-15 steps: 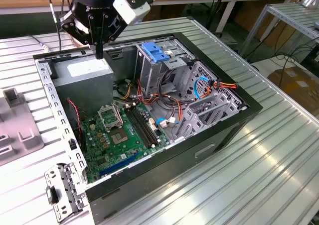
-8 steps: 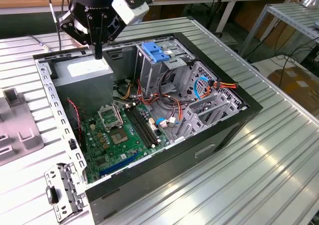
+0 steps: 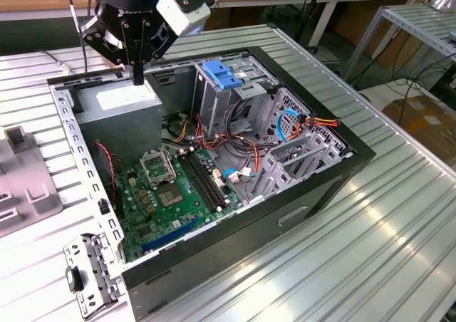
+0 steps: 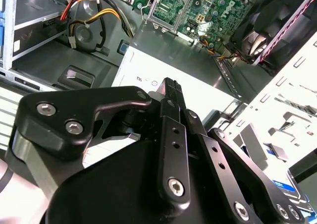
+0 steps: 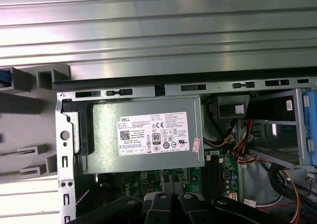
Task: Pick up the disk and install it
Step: 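Reach for the disk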
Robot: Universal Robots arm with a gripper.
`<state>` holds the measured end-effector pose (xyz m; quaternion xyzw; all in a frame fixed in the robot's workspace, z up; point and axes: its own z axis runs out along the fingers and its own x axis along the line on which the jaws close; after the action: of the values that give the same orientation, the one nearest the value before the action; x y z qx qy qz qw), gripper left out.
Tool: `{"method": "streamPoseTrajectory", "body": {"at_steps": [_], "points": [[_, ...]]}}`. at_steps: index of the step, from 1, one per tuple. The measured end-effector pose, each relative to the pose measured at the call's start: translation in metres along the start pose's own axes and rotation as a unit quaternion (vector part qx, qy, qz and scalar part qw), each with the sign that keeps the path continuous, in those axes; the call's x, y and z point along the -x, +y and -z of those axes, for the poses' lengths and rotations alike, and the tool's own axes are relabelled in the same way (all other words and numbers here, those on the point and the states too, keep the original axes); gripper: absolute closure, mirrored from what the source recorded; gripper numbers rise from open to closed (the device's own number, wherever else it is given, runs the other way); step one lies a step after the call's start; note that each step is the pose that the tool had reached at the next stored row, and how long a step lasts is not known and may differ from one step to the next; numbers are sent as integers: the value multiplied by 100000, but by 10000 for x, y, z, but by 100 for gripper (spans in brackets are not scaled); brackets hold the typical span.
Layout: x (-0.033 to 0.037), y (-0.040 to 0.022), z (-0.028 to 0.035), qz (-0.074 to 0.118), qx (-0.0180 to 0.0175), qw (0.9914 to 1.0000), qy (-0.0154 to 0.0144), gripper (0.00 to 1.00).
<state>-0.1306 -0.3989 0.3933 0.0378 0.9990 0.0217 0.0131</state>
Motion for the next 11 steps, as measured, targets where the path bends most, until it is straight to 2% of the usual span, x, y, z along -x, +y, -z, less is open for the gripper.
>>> {"method": "streamPoseTrajectory", "body": {"at_steps": [11], "points": [[-26,-2,1,-5,0,100000,1,89]]}}
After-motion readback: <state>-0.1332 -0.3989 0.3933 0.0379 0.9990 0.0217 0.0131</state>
